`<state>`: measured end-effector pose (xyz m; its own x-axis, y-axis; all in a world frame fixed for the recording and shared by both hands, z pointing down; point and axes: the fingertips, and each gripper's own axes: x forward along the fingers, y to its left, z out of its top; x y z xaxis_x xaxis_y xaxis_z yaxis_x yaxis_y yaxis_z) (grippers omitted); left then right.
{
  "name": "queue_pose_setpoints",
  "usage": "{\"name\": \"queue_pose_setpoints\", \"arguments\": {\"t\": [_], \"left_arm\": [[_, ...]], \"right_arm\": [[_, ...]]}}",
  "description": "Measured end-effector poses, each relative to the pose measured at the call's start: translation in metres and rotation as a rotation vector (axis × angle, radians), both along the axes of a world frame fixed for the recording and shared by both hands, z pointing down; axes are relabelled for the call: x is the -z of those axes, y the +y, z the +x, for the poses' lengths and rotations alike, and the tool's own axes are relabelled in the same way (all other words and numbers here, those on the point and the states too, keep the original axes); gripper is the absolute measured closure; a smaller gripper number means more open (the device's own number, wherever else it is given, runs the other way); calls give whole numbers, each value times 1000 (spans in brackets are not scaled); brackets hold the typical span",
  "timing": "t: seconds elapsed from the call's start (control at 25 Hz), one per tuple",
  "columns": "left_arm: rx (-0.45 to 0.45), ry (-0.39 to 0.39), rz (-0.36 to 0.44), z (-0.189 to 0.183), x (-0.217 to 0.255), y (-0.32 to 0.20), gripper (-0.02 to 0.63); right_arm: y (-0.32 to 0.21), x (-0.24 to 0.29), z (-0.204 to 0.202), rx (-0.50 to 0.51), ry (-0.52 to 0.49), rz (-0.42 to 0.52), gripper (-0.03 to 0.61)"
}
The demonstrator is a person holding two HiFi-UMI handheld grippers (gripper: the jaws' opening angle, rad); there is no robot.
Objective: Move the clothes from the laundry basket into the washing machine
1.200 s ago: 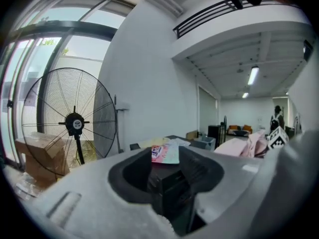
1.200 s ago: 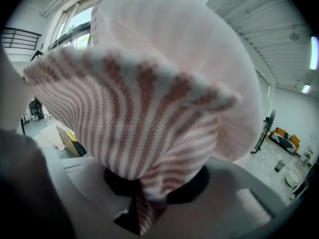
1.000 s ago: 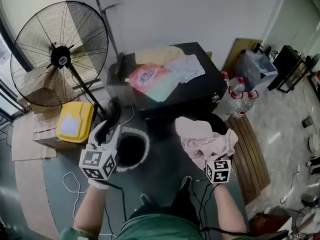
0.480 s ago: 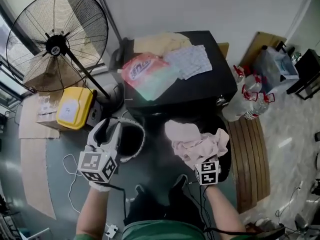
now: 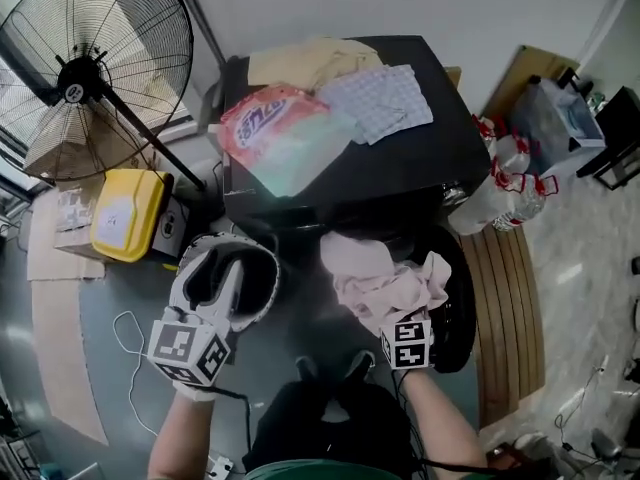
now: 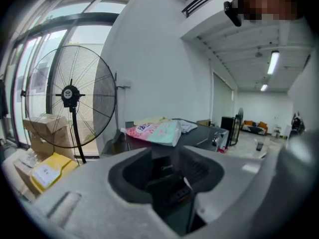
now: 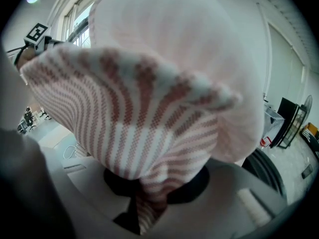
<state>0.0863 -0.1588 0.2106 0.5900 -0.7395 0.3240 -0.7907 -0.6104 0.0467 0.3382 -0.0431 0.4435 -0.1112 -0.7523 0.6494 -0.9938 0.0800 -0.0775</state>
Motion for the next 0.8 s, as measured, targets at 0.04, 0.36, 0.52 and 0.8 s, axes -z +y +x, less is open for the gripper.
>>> {"name": "queue_pose_setpoints", "arguments": {"t": [0.04, 0.36, 0.52, 0.8], "left_arm": [[-5, 1, -3, -1, -11, -1, 445], [1, 15, 16, -7, -98, -23, 445], [9, 30, 26, 0, -150, -39, 445], [18, 47, 66, -2, -229, -62, 445]], "right_arm": [[-3, -8, 2, -11, -3, 7, 485], [-48, -75, 15, -45, -23, 106, 484], [-73, -112, 21, -44, -41, 155, 484], [-124, -173, 30, -40, -42, 240, 483]]}}
